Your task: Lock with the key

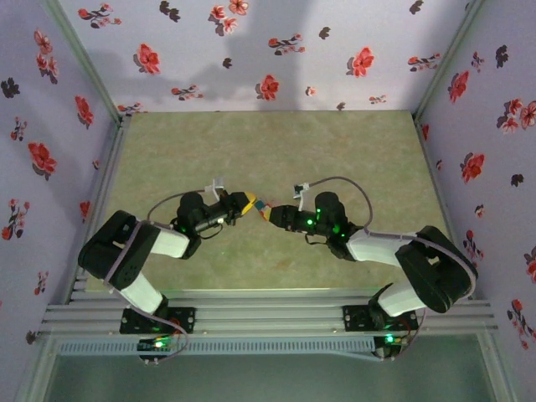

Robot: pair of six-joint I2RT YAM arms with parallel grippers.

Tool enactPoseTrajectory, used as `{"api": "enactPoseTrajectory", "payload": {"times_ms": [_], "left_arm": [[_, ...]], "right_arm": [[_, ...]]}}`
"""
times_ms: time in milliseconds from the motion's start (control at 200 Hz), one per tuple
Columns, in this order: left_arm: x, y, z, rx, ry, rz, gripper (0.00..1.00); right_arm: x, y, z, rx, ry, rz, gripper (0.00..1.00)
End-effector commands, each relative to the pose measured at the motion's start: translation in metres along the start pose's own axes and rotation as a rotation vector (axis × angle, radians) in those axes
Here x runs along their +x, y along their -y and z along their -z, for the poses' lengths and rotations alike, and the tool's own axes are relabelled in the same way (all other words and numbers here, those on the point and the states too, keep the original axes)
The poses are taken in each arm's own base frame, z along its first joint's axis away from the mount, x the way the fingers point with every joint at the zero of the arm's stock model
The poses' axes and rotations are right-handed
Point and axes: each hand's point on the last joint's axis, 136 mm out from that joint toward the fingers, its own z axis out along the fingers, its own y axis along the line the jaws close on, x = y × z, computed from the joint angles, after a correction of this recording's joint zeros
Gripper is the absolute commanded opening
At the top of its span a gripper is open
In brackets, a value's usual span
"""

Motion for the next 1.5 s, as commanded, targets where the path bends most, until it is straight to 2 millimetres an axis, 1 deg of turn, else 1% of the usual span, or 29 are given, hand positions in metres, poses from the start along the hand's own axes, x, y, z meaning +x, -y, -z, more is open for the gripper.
{"api": "enactPoseTrajectory", "payload": {"times_ms": [0, 370, 870, 1495], "left_arm": [[-0.0016, 0.0138, -0.0051, 0.047, 0.002, -0.035, 0.0], [0.0013, 0.0163, -0.0065, 0.053, -0.008, -0.042, 0.0], [0.0034, 0.0193, -0.0081, 0.061, -0.014, -0.046, 0.0], [0.0026, 0.017, -0.007, 0.056, -0.003, -0.045, 0.0]], "right_arm": [[-0.0095, -0.0113, -0.0048, -0.03, 0.022, 0.024, 0.3], [-0.0097, -0.0115, -0.0059, -0.032, 0.018, 0.021, 0.26], [-0.0096, -0.0109, -0.0081, -0.035, 0.014, 0.012, 0.25], [-0.0077, -0.0077, -0.0084, -0.019, 0.009, 0.005, 0.13]]}}
